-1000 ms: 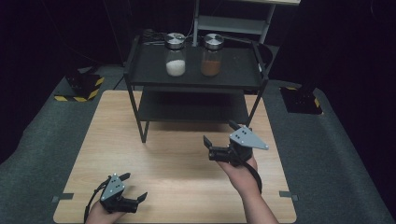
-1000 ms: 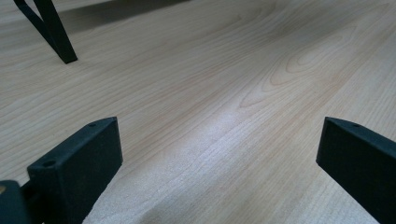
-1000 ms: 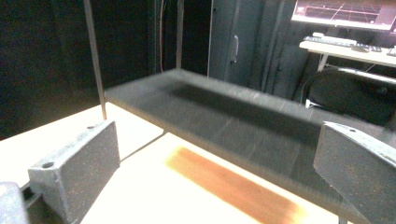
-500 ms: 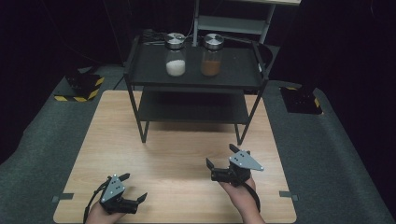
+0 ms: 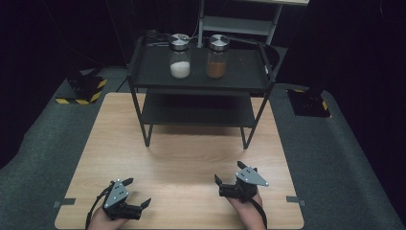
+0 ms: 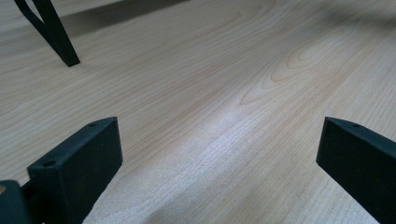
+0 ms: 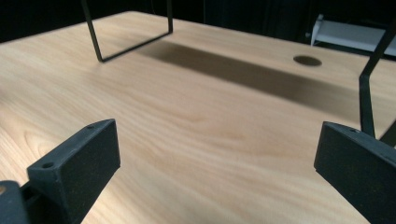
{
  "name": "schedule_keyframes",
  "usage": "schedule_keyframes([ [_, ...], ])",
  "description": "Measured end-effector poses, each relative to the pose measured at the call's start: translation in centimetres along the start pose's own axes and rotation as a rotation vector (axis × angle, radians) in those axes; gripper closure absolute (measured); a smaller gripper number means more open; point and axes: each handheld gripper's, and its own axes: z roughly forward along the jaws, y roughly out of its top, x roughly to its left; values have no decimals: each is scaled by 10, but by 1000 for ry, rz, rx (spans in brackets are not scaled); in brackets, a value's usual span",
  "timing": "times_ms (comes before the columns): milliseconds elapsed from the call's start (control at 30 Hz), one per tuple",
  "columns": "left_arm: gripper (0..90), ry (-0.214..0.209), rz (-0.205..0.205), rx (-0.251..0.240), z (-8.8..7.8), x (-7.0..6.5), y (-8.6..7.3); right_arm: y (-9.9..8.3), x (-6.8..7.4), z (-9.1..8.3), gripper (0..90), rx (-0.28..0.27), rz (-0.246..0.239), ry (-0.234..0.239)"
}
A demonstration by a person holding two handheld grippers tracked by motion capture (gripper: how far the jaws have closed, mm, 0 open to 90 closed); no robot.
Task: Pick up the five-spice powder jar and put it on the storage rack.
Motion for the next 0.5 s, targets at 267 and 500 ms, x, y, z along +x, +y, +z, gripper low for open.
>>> schedule_keyframes([
  [267, 5, 4, 6, 5, 0, -1, 1, -14, 2, -5, 0, 32, 4, -10],
  [500, 6, 8, 13, 9, 0, -3, 1, -21, 0, -7, 0, 52, 16, -17],
])
